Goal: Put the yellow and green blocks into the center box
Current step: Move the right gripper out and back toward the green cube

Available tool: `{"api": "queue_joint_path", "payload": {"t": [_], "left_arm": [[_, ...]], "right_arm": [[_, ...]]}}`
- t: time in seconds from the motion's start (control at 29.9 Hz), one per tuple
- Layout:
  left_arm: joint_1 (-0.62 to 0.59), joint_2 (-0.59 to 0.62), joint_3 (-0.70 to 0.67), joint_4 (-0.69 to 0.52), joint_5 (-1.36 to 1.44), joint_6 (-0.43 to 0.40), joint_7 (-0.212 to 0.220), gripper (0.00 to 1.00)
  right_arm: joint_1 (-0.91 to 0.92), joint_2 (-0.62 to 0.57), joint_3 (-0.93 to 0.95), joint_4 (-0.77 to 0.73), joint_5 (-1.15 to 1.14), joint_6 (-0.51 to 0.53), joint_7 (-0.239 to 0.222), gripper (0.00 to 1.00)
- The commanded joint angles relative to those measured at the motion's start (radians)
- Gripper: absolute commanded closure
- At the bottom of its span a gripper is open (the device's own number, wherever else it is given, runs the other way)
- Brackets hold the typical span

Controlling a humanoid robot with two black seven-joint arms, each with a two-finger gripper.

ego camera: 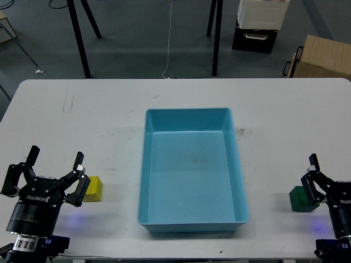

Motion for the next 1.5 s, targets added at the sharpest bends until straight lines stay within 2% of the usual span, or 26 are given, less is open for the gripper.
{"api": "queue_joint_path", "payload": {"t": [0.0, 0.17, 0.2, 0.3, 0.37, 0.43, 0.53, 0.63, 0.74, 0.9, 1.17, 1.37, 1.47], "left_arm": [[-0.002, 0.003, 0.003, 0.0, 0.001, 0.0, 0.002, 0.0], [-0.011, 0.015, -0.002, 0.001, 0.004, 0.0, 0.002, 0.0], [-0.014, 0.021, -0.004, 0.001, 0.004, 0.0, 0.002, 0.0], [-0.025, 0.023, -0.004, 0.0, 0.004, 0.0, 0.002, 0.0], [-0.037, 0.025, -0.002, 0.0, 0.004, 0.0, 0.002, 0.0], [-0.046, 0.025, 0.001, 0.001, 0.004, 0.0, 0.002, 0.0], [-0.055, 0.026, 0.001, 0.0, 0.004, 0.0, 0.003, 0.0], [-0.061, 0.026, 0.003, 0.0, 0.006, 0.0, 0.005, 0.0], [-0.069, 0.026, 0.003, 0.003, 0.007, 0.0, 0.006, 0.0], [-0.078, 0.025, 0.006, 0.02, 0.012, 0.0, 0.008, 0.0], [-0.081, 0.026, 0.004, 0.049, 0.012, 0.0, 0.008, 0.0], [-0.101, 0.023, 0.007, 0.083, 0.013, 0.0, 0.009, 0.0], [-0.101, 0.021, 0.009, 0.087, 0.015, 0.0, 0.008, 0.0]], "right_arm": [[0.004, -0.056, 0.029, 0.0, 0.036, 0.001, -0.003, 0.0], [0.053, -0.425, 0.087, -0.003, 0.03, 0.001, -0.014, 0.0], [0.07, -0.517, 0.089, -0.008, 0.03, -0.031, -0.037, 0.0], [0.163, -0.836, 0.073, -0.017, 0.028, -0.117, -0.175, 0.0], [0.252, -1.022, 0.032, -0.035, 0.016, -0.153, -0.23, 0.0], [0.361, -1.209, -0.05, -0.054, -0.034, -0.19, -0.262, 0.0], [0.515, -1.337, -0.169, -0.048, -0.194, -0.198, -0.324, 0.0], [0.544, -1.434, -0.18, -0.011, -0.375, -0.194, -0.386, 0.0], [0.544, -1.488, -0.192, 0.007, -0.51, -0.187, -0.411, 0.0], [0.544, -1.489, -0.241, 0.007, -0.712, -0.172, -0.431, 0.0], [0.549, -1.289, -0.454, 0.001, -0.84, -0.181, -0.451, 0.0], [0.552, -1.284, -0.467, -0.003, -0.887, -0.18, -0.479, 0.0], [0.553, -1.246, -0.486, -0.046, -0.93, -0.181, -0.48, 0.0]]}}
